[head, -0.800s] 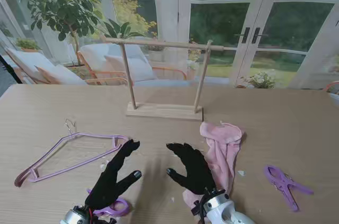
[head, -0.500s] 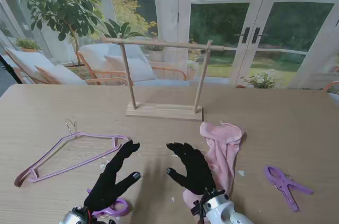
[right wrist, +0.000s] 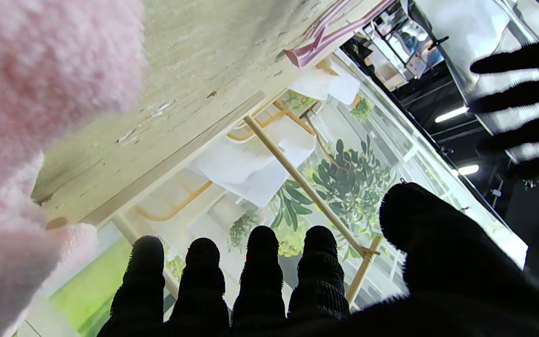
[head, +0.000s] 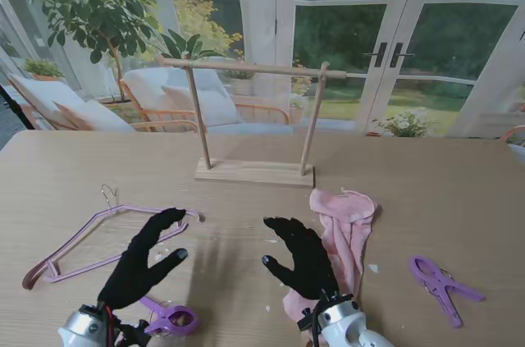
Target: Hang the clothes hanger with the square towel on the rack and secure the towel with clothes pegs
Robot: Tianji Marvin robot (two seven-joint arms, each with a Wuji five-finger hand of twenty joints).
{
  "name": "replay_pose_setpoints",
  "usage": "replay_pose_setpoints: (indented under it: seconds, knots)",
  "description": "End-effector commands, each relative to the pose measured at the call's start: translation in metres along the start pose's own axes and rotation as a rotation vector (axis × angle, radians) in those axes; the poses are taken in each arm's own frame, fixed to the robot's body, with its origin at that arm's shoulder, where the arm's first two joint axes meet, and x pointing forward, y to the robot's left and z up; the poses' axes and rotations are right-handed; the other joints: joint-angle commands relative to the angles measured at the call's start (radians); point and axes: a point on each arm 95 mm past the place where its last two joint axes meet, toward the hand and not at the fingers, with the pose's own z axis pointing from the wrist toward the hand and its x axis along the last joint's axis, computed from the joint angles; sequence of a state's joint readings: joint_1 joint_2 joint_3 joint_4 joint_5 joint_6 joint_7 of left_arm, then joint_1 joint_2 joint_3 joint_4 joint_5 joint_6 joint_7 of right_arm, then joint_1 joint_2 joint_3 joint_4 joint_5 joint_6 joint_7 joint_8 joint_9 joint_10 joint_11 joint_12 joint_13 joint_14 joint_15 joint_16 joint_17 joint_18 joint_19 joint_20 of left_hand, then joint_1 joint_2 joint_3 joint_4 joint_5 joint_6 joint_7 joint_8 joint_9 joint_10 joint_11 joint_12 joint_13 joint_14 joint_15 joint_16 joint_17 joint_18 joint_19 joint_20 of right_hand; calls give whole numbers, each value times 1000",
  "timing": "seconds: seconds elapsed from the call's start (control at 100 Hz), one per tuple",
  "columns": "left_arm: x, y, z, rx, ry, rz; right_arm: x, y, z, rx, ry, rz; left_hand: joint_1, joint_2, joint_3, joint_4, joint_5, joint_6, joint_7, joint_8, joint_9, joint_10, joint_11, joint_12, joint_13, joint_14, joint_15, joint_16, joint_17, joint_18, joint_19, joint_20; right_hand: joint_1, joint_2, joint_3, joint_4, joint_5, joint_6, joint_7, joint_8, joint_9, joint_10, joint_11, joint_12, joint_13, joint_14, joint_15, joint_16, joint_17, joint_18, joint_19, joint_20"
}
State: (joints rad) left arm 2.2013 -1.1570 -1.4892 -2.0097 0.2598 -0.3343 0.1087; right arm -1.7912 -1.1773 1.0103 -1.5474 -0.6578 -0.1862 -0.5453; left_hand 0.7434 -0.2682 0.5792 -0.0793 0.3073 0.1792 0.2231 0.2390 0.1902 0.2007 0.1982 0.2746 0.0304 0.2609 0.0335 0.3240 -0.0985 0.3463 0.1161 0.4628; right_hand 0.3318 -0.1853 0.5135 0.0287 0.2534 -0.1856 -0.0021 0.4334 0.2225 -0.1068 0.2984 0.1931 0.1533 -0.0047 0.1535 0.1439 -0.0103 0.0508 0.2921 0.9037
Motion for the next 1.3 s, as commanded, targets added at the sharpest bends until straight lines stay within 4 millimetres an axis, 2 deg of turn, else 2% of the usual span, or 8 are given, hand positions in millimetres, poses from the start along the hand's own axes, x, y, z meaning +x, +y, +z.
replay_pose_setpoints:
  seconds: [0.0,0.06,0.25,0.59,0.75,0.99,1.16,1.29]
  knots:
    - [0,-25,8,22,-23,30,7,-1,-4,-4,9,17,-21,-18,24,20,17,7,8,19,21,15,30,18,-20,3,21,57,-20,6,37,82,20,-4,3,-27,5,3,-3,1,-24,-20,25,8,-29,-31,10,9,4,-19,-30,-427]
    - [-6,-47,15,40,-56,120,8,0,-5,-16,9,23,-24,-19,25,16,4,5,7,24,24,13,36,26,-22,7,29,101,-28,6,61,154,23,-6,4,-26,11,2,-1,2,-22,-20,32,10,-28,-31,12,10,6,-17,-30,-427]
    - [-28,-107,31,46,-173,354,10,3,-7,-31,12,32,-35,-31,35,18,-22,-3,9,37,24,1,43,38,-21,5,35,142,-31,0,87,252,26,-8,4,-26,14,1,-1,4,-24,-20,43,15,-26,-30,14,11,8,-16,-30,-426]
    - [-87,-172,71,-28,-459,564,10,8,-6,-51,3,36,-46,-57,74,10,-77,15,36,71,26,-11,117,107,55,24,72,253,49,6,128,376,31,-13,6,-25,21,4,-1,9,-26,-20,56,20,-23,-30,15,12,11,-16,-31,-425]
    - [-115,-180,88,-93,-589,601,8,9,-5,-50,-9,34,-50,-74,96,3,-80,20,60,89,42,-13,162,146,83,32,98,301,75,6,142,419,31,-13,5,-25,21,5,0,11,-27,-19,56,19,-23,-29,15,12,10,-16,-32,-425]
    - [-150,-176,93,-150,-727,685,8,11,-7,-61,-17,29,-54,-79,121,1,-84,31,302,265,37,-18,190,183,83,26,142,341,92,9,143,451,33,-14,5,-25,25,7,1,14,-25,-18,58,20,-20,-28,17,13,12,-15,-31,-424]
    - [-164,-171,86,-160,-787,736,9,12,-8,-66,-17,27,-49,-89,141,-2,-124,40,392,344,41,-13,290,289,85,31,329,484,79,4,315,501,34,-15,5,-25,27,8,2,17,-24,-17,63,21,-16,-27,18,14,16,-13,-30,-423]
    - [-170,-167,82,-160,-803,764,9,12,-9,-68,-18,29,-17,-94,153,-3,-114,36,346,297,70,-17,338,339,91,35,504,530,26,-2,635,407,37,-16,5,-25,30,10,3,19,-23,-17,66,22,-15,-26,19,14,18,-13,-30,-423]
